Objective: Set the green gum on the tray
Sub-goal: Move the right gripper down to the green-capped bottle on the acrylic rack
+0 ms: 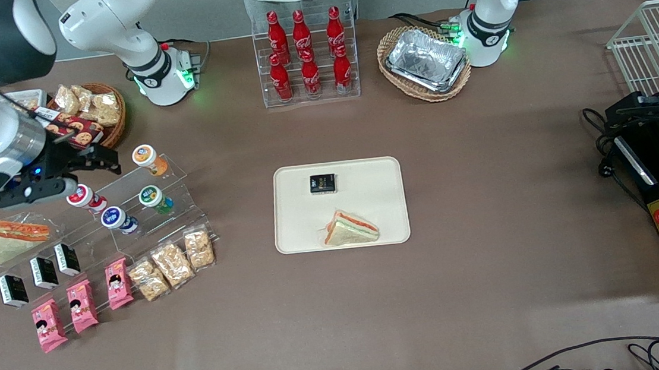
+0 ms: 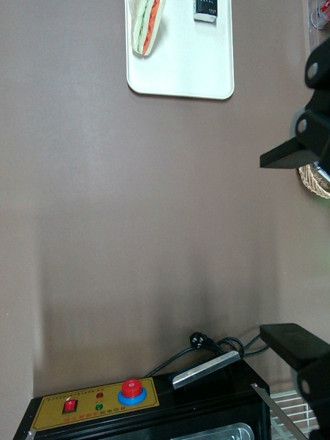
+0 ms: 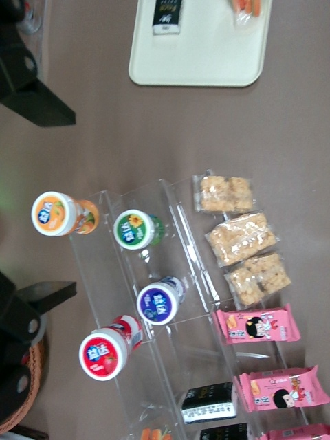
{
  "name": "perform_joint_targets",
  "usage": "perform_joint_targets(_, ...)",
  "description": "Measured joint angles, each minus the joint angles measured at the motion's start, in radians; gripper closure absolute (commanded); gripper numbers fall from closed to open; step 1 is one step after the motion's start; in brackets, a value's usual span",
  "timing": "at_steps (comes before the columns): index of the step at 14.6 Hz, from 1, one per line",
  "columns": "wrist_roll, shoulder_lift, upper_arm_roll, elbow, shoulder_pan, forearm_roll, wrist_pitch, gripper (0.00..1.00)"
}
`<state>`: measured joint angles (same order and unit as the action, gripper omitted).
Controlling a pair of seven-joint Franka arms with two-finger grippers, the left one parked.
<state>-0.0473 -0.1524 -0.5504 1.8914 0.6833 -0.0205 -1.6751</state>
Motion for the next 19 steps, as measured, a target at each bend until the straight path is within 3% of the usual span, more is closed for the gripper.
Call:
perform_joint_targets(6, -0.025, -0.114, 0.016, 0.144, -0.008, -0.035, -0.073, 0.0)
perform_joint_targets(10, -0.027, -0.113, 0.012, 0.265, -0.027, -0.036, -0.236, 0.0)
perform_joint_targets(19, -0.028, 0.057, 0.012, 0.408, -0.034, -0.038, -0.493, 0.0)
